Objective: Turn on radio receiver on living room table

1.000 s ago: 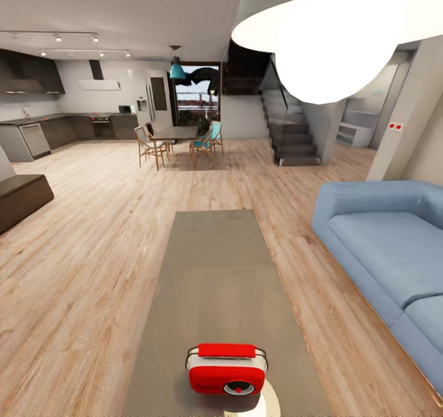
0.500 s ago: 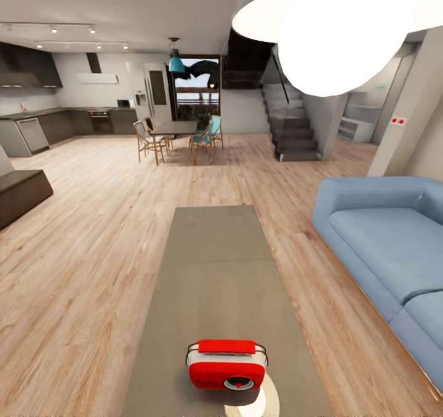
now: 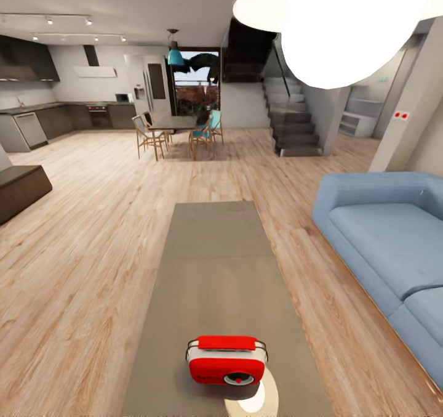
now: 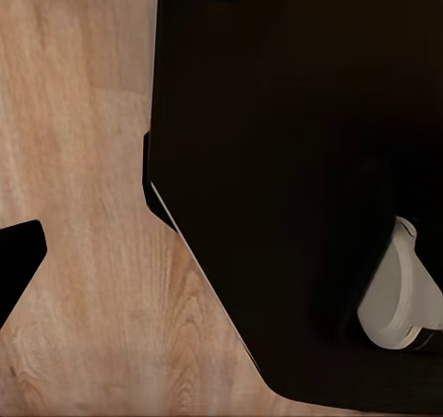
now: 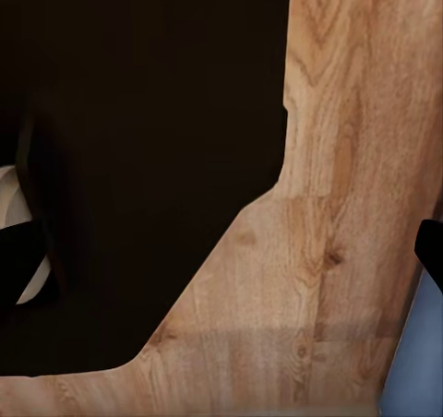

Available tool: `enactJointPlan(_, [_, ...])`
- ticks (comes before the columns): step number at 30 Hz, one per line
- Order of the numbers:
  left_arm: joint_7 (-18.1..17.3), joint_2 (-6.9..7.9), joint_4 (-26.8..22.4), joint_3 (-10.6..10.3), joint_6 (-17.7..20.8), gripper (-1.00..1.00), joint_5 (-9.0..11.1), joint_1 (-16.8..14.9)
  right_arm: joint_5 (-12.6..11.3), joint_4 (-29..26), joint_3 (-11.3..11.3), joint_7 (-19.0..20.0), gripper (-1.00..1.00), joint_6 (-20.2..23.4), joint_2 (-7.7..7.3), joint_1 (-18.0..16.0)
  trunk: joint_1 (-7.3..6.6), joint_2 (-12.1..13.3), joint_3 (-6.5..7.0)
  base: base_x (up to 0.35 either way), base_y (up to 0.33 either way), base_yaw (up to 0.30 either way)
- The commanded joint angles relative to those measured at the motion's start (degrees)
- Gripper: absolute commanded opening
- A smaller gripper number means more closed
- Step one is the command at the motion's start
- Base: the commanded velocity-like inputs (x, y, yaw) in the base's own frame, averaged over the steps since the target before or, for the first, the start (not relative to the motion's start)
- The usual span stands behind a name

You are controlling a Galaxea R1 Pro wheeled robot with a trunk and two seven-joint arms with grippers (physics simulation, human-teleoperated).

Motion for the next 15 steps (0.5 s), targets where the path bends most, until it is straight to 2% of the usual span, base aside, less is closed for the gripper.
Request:
enactJointPlan(1, [0.0, 0.0, 0.0, 0.0, 0.0, 1.0, 0.0, 0.0, 0.0, 0.0, 0.0, 0.0, 1.0, 0.0, 0.0, 0.0, 0.0, 0.0, -0.1, 0.0, 0.0, 0.0])
enactJointPlan(15, [0.0, 0.0, 0.0, 0.0, 0.0, 1.0, 0.0, 0.0, 0.0, 0.0, 0.0, 0.0, 1.0, 0.0, 0.0, 0.0, 0.0, 0.0, -1.39, 0.0, 0.0, 0.0])
